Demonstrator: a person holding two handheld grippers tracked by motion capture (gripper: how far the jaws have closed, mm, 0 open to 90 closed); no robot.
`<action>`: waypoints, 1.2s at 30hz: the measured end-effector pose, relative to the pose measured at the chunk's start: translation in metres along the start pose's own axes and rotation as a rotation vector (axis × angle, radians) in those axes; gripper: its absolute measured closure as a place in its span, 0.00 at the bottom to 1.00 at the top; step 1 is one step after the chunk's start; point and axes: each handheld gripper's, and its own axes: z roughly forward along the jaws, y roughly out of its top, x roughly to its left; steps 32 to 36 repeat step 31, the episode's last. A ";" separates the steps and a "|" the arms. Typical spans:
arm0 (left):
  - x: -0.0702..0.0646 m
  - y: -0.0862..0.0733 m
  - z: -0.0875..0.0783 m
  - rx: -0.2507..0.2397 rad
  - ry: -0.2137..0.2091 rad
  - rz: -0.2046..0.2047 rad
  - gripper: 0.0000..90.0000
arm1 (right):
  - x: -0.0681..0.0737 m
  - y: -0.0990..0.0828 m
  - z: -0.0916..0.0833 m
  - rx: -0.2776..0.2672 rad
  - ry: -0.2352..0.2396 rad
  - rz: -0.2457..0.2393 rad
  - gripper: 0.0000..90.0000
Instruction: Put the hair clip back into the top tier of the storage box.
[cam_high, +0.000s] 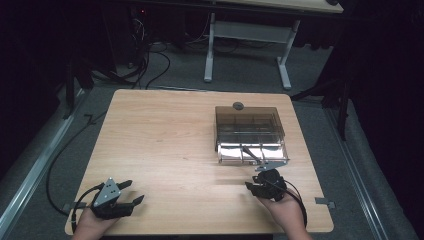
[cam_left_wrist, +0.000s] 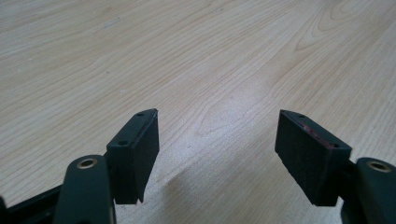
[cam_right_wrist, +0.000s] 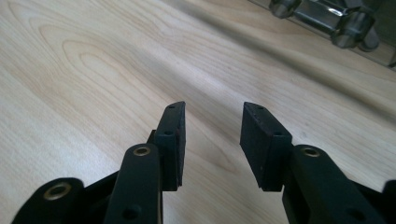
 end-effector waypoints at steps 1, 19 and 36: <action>0.000 0.000 0.000 -0.001 0.001 0.000 0.34 | 0.001 -0.002 0.001 -0.014 -0.004 -0.002 0.67; 0.000 0.000 0.000 -0.002 0.028 -0.006 0.35 | 0.005 -0.045 0.022 -0.326 -0.012 0.069 0.65; -0.001 0.000 0.000 -0.002 0.026 -0.001 0.35 | 0.006 -0.047 0.021 -0.356 -0.018 0.084 0.63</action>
